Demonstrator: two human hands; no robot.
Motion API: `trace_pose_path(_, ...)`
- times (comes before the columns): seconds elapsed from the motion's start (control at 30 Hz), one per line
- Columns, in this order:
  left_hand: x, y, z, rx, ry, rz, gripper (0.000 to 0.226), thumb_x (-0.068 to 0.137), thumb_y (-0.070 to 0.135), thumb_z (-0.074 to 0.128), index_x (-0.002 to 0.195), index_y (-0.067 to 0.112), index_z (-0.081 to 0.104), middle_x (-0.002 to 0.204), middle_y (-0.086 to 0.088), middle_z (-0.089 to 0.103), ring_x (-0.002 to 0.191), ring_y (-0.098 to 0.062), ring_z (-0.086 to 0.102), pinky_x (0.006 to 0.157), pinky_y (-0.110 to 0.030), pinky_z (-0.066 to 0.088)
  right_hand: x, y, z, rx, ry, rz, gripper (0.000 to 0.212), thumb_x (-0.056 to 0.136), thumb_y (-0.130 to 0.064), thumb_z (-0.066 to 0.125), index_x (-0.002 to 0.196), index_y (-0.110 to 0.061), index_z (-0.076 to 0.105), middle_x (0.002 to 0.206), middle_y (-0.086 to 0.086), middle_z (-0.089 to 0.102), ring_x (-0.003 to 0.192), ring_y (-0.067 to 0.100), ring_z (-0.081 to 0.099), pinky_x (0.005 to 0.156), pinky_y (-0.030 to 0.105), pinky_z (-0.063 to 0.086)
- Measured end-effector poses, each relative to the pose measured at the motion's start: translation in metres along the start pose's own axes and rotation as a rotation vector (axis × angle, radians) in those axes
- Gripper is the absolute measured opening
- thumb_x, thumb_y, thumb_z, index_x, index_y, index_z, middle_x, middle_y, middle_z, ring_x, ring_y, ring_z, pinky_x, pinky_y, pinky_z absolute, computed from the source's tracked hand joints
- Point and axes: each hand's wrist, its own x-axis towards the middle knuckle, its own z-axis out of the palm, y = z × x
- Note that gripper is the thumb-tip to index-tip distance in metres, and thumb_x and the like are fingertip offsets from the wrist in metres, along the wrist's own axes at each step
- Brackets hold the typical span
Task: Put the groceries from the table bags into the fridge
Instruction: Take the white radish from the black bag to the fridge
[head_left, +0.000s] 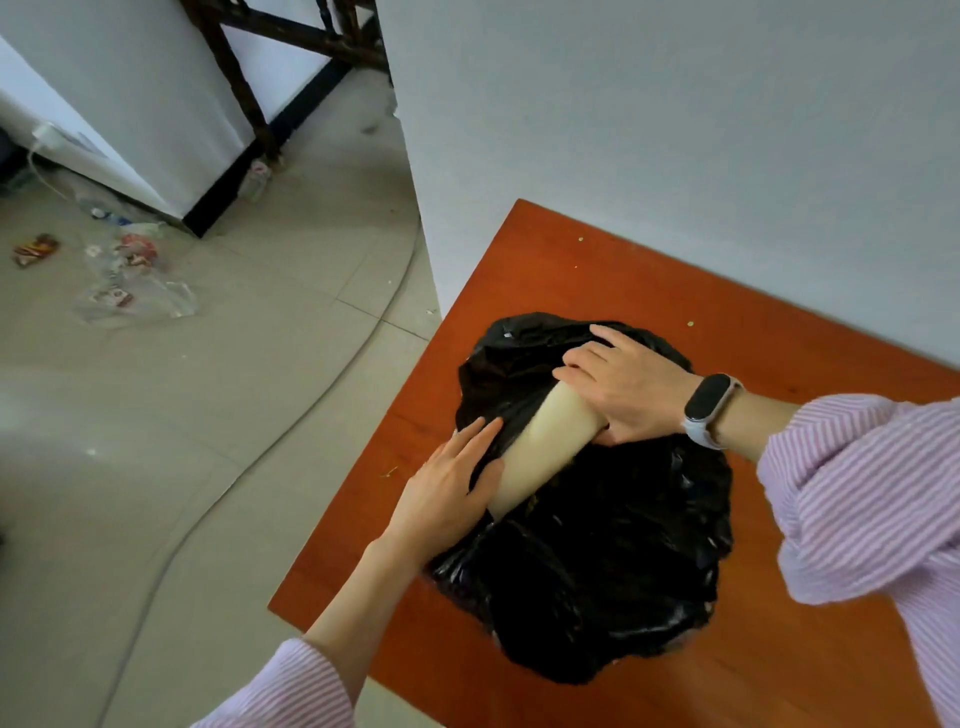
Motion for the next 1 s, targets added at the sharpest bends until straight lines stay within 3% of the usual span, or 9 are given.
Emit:
trace_pose_path(0.1, 0.003, 0.006, 0.005, -0.035, 0.117, 0.041, 0.043, 0.099, 0.034, 0.029, 0.142, 0.033, 0.029, 0.147, 0.007, 0.035, 0.135, -0.014, 0.030, 0.107, -0.029, 0.029, -0.029, 0.000, -0.005, 0.073, 0.023, 0.064, 0.090, 0.054, -0.056, 0.072, 0.122, -0.002, 0.050, 0.100, 0.016, 0.062, 0.088, 0.031, 0.064, 0.084, 0.043, 0.053)
trace_pose_path(0.33, 0.049, 0.022, -0.001, 0.004, 0.186, 0.009, 0.027, 0.097, 0.030, 0.040, 0.106, 0.024, 0.064, 0.106, 0.001, 0.066, 0.102, -0.023, 0.058, 0.076, -0.032, 0.045, -0.088, -0.010, -0.025, 0.251, 0.005, 0.332, 0.079, 0.056, -0.057, 0.072, 0.115, -0.006, 0.056, 0.105, 0.010, 0.061, 0.080, 0.027, 0.065, 0.062, 0.035, 0.053)
trace_pose_path(0.4, 0.064, 0.029, -0.009, 0.154, 0.129, -0.001, 0.028, 0.095, 0.037, 0.044, 0.099, 0.022, 0.066, 0.102, 0.001, 0.065, 0.099, -0.023, 0.058, 0.069, -0.031, 0.043, -0.102, -0.019, -0.024, 0.304, -0.078, 0.422, 0.079, 0.066, -0.062, 0.063, 0.126, -0.014, 0.048, 0.119, 0.003, 0.055, 0.091, 0.024, 0.061, 0.069, 0.034, 0.048)
trace_pose_path(0.47, 0.072, 0.036, -0.019, 0.282, 0.073, 0.031, 0.030, 0.092, 0.039, 0.048, 0.118, 0.027, 0.060, 0.124, 0.004, 0.056, 0.113, -0.020, 0.052, 0.083, -0.034, 0.043, -0.114, -0.026, -0.014, 0.322, -0.113, 0.496, 0.075, 0.071, -0.064, 0.056, 0.130, -0.020, 0.042, 0.125, -0.003, 0.052, 0.100, 0.020, 0.058, 0.073, 0.030, 0.043)
trace_pose_path(0.63, 0.034, 0.071, -0.010, 0.246, 0.062, 0.444, 0.034, 0.090, 0.037, 0.053, 0.124, 0.033, 0.056, 0.132, 0.015, 0.052, 0.127, -0.009, 0.040, 0.103, -0.034, 0.025, -0.134, -0.035, 0.014, 0.353, -0.170, 0.556, 0.081, 0.066, -0.071, 0.038, 0.121, -0.014, 0.052, 0.115, 0.003, 0.059, 0.108, 0.026, 0.054, 0.087, 0.035, 0.036)
trace_pose_path(0.77, 0.003, 0.059, 0.022, 0.754, 0.007, 0.263, 0.072, 0.087, 0.053, 0.048, 0.145, 0.024, 0.018, 0.152, 0.006, 0.023, 0.142, -0.022, 0.009, 0.111, -0.048, 0.007, -0.141, -0.042, 0.026, 0.406, -0.247, 0.620, 0.077, 0.077, -0.066, 0.045, 0.135, -0.016, 0.035, 0.135, 0.000, 0.044, 0.123, 0.021, 0.041, 0.097, 0.033, 0.033)
trace_pose_path(0.83, -0.002, 0.043, 0.026, 0.801, 0.043, 0.161, 0.082, 0.079, 0.045, 0.063, 0.145, 0.019, 0.022, 0.149, 0.000, 0.031, 0.140, -0.030, 0.018, 0.109, -0.054, 0.016, -0.139, -0.046, 0.025, 0.420, -0.258, 0.626, 0.079, 0.082, -0.061, 0.047, 0.142, -0.016, 0.021, 0.143, 0.001, 0.033, 0.129, 0.022, 0.034, 0.101, 0.033, 0.031)
trace_pose_path(0.9, 0.000, 0.027, 0.024, 0.770, 0.099, 0.160, 0.082, 0.058, 0.035, 0.080, 0.132, 0.018, 0.047, 0.130, 0.000, 0.055, 0.125, -0.033, 0.043, 0.094, -0.053, 0.039, -0.134, -0.052, 0.018, 0.379, -0.171, 0.580, 0.077, 0.086, -0.054, 0.047, 0.145, -0.015, 0.015, 0.146, 0.005, 0.029, 0.131, 0.025, 0.033, 0.103, 0.036, 0.031)
trace_pose_path(1.0, 0.016, 0.005, 0.014, 0.624, 0.162, 0.181, 0.067, 0.063, 0.018, 0.077, 0.126, 0.019, 0.054, 0.123, 0.001, 0.060, 0.115, -0.027, 0.041, 0.084, -0.044, 0.044, -0.115, -0.064, 0.006, 0.380, -0.040, 0.450, 0.069, 0.085, -0.044, 0.055, 0.141, -0.014, 0.029, 0.136, 0.008, 0.042, 0.124, 0.029, 0.042, 0.098, 0.042, 0.037)
